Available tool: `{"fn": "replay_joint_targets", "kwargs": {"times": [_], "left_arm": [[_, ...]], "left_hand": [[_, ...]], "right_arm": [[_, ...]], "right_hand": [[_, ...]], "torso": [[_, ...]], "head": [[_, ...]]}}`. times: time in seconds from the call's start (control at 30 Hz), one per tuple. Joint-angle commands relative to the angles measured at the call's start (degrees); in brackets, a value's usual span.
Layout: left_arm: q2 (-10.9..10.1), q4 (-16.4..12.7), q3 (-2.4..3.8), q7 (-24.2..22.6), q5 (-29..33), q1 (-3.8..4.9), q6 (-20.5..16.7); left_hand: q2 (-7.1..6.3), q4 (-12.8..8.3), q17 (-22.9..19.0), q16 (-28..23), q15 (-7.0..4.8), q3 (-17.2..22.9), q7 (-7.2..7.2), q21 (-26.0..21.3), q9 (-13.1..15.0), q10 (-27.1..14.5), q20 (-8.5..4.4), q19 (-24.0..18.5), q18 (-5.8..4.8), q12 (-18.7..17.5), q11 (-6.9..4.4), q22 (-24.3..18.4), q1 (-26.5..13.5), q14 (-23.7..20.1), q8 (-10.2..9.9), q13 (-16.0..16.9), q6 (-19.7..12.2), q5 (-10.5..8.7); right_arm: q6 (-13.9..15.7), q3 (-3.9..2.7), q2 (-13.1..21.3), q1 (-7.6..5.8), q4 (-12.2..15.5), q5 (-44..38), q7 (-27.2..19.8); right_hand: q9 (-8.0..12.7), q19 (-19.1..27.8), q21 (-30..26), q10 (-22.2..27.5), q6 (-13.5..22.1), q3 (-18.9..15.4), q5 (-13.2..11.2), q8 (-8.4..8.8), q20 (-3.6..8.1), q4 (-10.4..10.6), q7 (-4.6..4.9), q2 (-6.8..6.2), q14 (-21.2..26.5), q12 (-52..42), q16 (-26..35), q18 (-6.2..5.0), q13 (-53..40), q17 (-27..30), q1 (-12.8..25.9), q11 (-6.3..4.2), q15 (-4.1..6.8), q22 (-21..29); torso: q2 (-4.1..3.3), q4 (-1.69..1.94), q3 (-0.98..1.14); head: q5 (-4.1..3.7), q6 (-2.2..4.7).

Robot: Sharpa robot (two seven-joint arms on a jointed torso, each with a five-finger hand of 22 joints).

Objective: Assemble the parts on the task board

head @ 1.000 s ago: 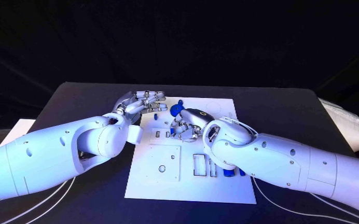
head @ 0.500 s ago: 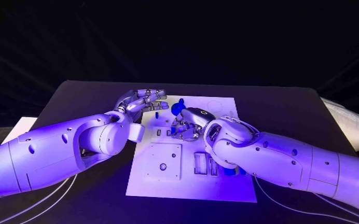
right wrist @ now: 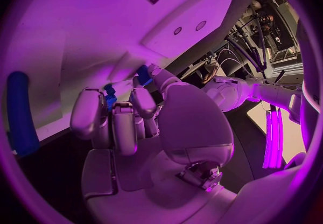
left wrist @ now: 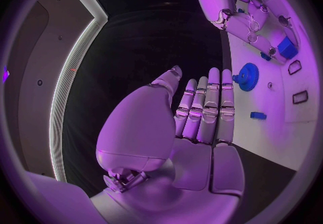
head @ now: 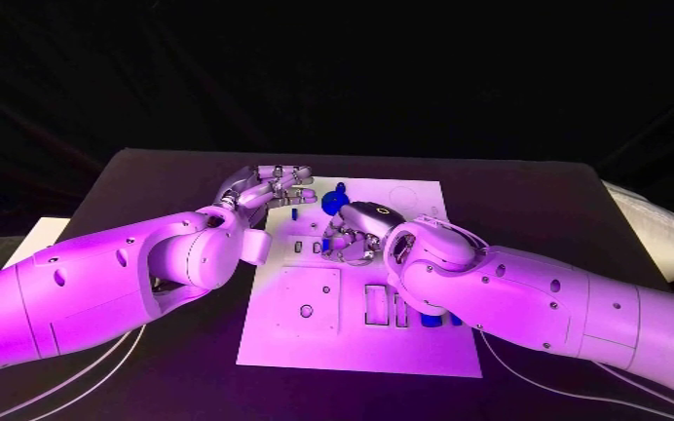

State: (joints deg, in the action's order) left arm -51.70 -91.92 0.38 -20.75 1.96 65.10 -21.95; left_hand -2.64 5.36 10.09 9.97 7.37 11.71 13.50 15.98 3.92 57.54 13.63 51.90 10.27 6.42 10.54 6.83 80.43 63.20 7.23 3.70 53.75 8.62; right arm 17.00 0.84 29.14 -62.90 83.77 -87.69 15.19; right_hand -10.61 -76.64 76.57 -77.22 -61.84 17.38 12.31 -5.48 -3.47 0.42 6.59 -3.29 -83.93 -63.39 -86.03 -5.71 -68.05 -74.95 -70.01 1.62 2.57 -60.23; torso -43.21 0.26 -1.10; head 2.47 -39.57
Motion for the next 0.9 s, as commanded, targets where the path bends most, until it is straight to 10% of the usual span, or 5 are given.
{"fn": "replay_joint_targets", "kwargs": {"times": [0.03,0.57,0.77,0.9], "left_arm": [[0.1,-0.1,0.04,-0.4,0.1,0.02,1.1],[0.2,0.1,0.04,-0.1,0.1,0.02,1.5],[0.2,0.3,0.04,0.4,-0.6,0.02,1.6],[0.1,0.5,0.04,1.9,-3.2,0.02,0.8]], "left_hand": [[0.66,-0.4,0.1,-0.3,0.03,0.2,0.31,-0.3,0.1,-0.1,0.04,-0.2,0.14,-0.3,-0.06,-0.1,0.1,-0.1,-0.3,0.0,-0.1,-0.3],[0.76,-0.5,0.3,-0.2,-0.1,0.3,0.29,-0.2,0.1,0.0,-0.03,0.1,0.2,-0.3,-0.11,-0.1,0.1,0.3,-0.4,0.0,-0.1,-0.29],[0.75,-1.2,2.3,2.3,-1.57,1.1,-0.29,1.8,0.1,1.8,-1.34,3.4,0.36,0.2,-1.05,0.8,-0.5,5.2,-0.3,0.2,0.3,-0.31],[0.47,-1.3,7.8,10.6,-4.43,1.7,-1.93,7.5,0.2,5.6,-4.4,10.3,0.11,1.2,-2.83,3.7,-1.3,14.2,-0.1,0.5,1.5,-0.24]], "right_arm": [[-1.3,0.27,0.1,0.38,-0.2,-1.0,2.1],[7.7,0.31,0.7,0.75,1.3,-1.0,0.7],[12.0,0.13,2.5,0.99,4.7,-0.6,-1.5],[14.2,-0.69,5.3,0.87,8.1,0.6,-4.6]], "right_hand": [[0.4,0.6,-0.6,1.0,1.3,-0.8,0.5,0.84,-0.09,0.1,0.31,-1.24,-4.3,1.6,0.4,-0.11,1.3,-6.2,0.4,0.23,-0.2,0.6],[2.6,2.6,-3.6,5.5,8.2,-5.3,1.2,1.77,-1.31,2.0,1.84,-3.45,-3.6,9.0,2.1,-0.92,7.8,-3.7,1.6,1.68,-1.45,5.2],[2.8,2.5,-3.8,5.7,8.7,-7.4,2.0,1.47,-1.47,2.9,1.95,-4.05,-3.6,8.8,2.3,-0.96,8.1,-3.5,1.9,1.82,-1.59,5.5],[2.8,2.5,-3.9,5.6,8.8,-8.2,2.3,1.37,-1.5,3.2,1.98,-4.05,-3.6,8.5,2.3,-0.96,8.0,-3.5,1.7,1.84,-1.6,5.5]], "torso": [[-0.01,-0.04,-0.02],[0.0,-0.04,-0.01],[0.09,-0.11,0.05],[0.19,-0.19,0.07]], "head": [[0.08,-0.01],[0.0,0.05],[0.1,0.05],[0.17,0.3]]}}
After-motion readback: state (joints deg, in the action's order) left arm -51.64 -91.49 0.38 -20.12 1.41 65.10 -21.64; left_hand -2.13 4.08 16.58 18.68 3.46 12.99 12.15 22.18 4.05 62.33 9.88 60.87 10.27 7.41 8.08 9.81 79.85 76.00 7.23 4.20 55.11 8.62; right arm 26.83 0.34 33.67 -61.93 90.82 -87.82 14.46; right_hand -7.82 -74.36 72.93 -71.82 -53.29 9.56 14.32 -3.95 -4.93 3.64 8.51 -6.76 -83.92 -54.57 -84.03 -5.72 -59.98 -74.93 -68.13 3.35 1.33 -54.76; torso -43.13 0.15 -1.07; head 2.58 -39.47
